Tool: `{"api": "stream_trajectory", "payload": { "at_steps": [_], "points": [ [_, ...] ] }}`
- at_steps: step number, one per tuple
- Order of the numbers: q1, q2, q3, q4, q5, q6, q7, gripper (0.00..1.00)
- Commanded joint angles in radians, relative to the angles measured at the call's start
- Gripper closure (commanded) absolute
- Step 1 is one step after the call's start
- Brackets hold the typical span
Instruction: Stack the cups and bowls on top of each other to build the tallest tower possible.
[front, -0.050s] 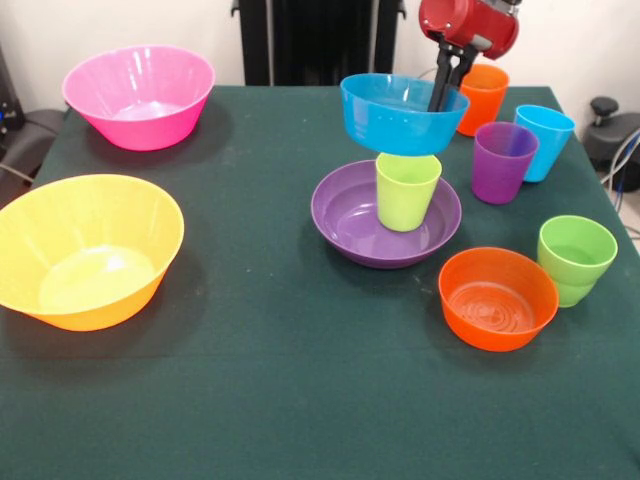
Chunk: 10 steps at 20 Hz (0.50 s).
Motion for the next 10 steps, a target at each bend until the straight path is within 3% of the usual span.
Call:
{"api": "stream_trajectory", "payload": {
  "at_steps": [1, 10],
  "points": [
    [-0.006, -0.022, 0.151, -0.106, 0.025, -0.047, 0.196, 1.00],
    [-0.006, -0.017, 0.158, -0.116, -0.002, -0.085, 0.251, 1.00]
  ]
}}
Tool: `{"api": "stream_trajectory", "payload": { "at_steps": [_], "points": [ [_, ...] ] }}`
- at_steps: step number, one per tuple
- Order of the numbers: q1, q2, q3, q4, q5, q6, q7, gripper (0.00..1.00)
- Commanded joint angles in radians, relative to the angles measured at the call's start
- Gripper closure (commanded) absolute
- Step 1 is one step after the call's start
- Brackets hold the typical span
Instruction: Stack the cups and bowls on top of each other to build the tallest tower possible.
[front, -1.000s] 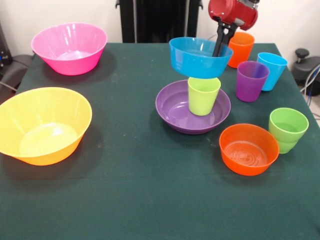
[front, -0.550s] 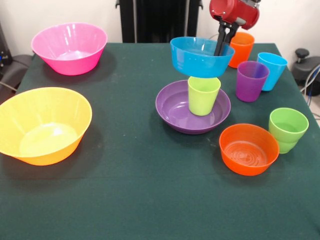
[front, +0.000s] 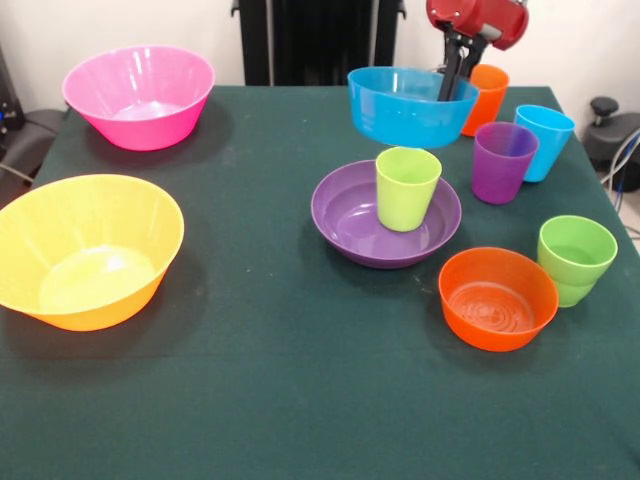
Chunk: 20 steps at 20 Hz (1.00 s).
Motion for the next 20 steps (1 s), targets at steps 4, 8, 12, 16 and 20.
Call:
{"api": "stream_trajectory", "payload": {
  "at_steps": [4, 8, 12, 16, 20],
  "points": [
    [-0.004, 0.026, 0.157, -0.120, -0.034, -0.117, 0.282, 1.00],
    [-0.003, 0.038, 0.159, -0.127, -0.060, -0.157, 0.303, 1.00],
    [-0.005, 0.037, 0.162, -0.131, -0.062, -0.177, 0.299, 1.00],
    [-0.005, 0.041, 0.159, -0.132, -0.062, -0.188, 0.297, 1.00],
    [-0.005, 0.048, 0.151, -0.132, -0.049, -0.168, 0.287, 1.00]
  ]
}}
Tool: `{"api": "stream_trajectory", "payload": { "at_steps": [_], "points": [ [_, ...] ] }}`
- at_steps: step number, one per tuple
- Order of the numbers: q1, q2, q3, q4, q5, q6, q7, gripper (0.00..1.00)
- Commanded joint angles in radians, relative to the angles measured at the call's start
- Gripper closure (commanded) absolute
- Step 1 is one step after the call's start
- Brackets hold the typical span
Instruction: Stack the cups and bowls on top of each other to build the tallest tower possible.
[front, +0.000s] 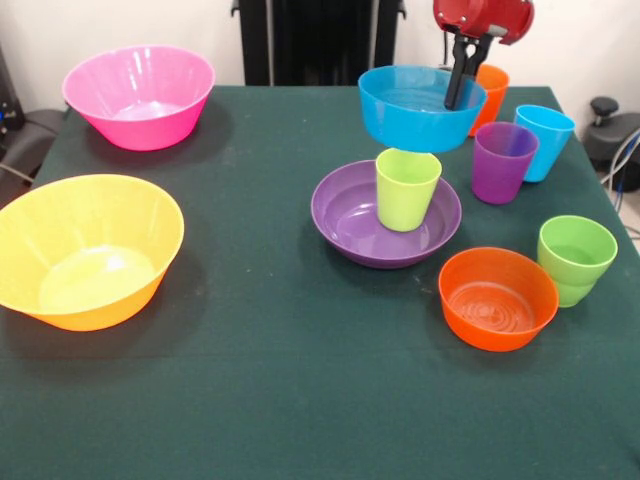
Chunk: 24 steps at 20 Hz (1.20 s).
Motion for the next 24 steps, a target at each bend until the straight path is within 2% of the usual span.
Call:
{"api": "stream_trajectory", "payload": {
  "at_steps": [1, 4, 14, 24],
  "points": [
    [-0.005, 0.050, 0.149, -0.118, -0.002, -0.050, 0.270, 1.00],
    [0.000, 0.072, 0.137, -0.118, -0.007, -0.035, 0.284, 1.00],
    [0.013, 0.157, 0.096, -0.121, -0.071, -0.071, 0.371, 1.00],
    [0.009, 0.129, 0.127, -0.121, -0.043, -0.080, 0.321, 1.00]
  ]
}}
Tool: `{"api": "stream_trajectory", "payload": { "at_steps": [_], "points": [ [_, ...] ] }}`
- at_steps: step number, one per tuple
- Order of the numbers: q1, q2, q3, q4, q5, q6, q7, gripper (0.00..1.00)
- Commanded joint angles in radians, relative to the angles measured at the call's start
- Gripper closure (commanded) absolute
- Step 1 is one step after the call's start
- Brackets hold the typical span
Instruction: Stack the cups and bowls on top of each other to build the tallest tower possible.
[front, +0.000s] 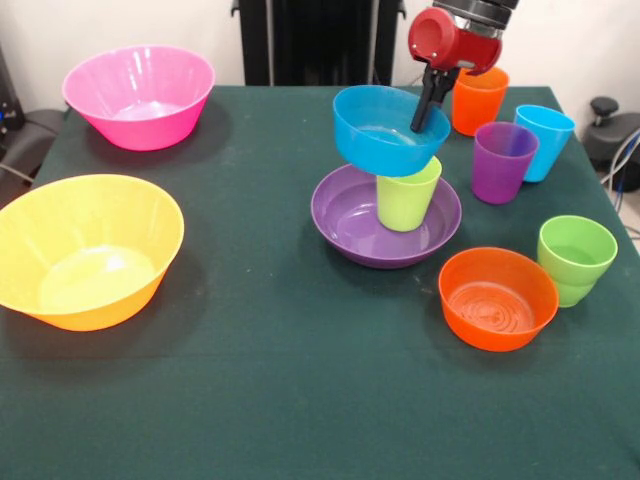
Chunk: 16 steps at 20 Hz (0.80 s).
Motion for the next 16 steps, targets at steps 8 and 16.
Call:
{"api": "stream_trajectory", "payload": {
  "at_steps": [8, 16],
  "points": [
    [0.008, 0.009, 0.140, -0.108, 0.014, -0.074, 0.255, 1.00],
    [0.006, -0.003, 0.150, -0.108, 0.025, -0.073, 0.244, 1.00]
  ]
}}
